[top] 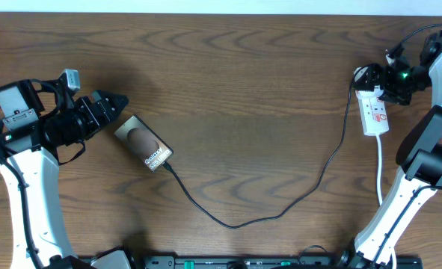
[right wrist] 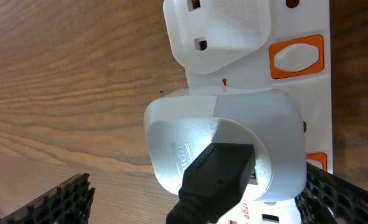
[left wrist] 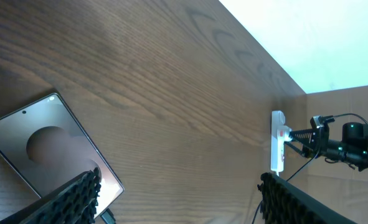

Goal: Plug charger to phone and switch on socket

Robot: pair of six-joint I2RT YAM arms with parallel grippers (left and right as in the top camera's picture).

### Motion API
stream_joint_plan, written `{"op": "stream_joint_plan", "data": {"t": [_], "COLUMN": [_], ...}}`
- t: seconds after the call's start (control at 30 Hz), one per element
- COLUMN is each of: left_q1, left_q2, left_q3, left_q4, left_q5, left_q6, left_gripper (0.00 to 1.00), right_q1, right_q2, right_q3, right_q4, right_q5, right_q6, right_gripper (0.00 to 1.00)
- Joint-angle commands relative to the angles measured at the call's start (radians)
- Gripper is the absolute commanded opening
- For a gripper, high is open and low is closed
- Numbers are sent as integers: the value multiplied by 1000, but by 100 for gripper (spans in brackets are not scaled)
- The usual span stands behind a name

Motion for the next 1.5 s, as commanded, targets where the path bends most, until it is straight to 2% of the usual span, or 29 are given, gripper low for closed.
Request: {"op": "stream_joint_plan", "data": {"t": [0.0, 0.33, 0.57, 0.83, 1.23, 1.47], "left_q1": [-2, -2, -2, -2, -2, -2], "left_q2": [-3, -3, -3, -3, -3, -3], "left_q3": [-1, -1, -1, -1, -1, -1], "left_q4": [-3, -7, -7, -7, -8, -7], "left_q5": [-6, -6, -6, -6, -6, -12], "left_q6": [24, 24, 24, 24, 24, 24], "left_gripper": [80, 80, 80, 80, 81, 80], "right_q1": [23, 40, 28, -21, -60, -51], "right_q2": [25, 25, 25, 24, 24, -86], "right_q3": [-27, -113, -87, 76, 492, 520], "right_q4": [-4, 57, 35, -120, -465, -462], "right_q5": [-129, -131, -100, 65, 265, 288], "right_q6": [15, 23, 42, 87, 208, 308], "right_gripper": [99, 99, 99, 99, 99, 99]}}
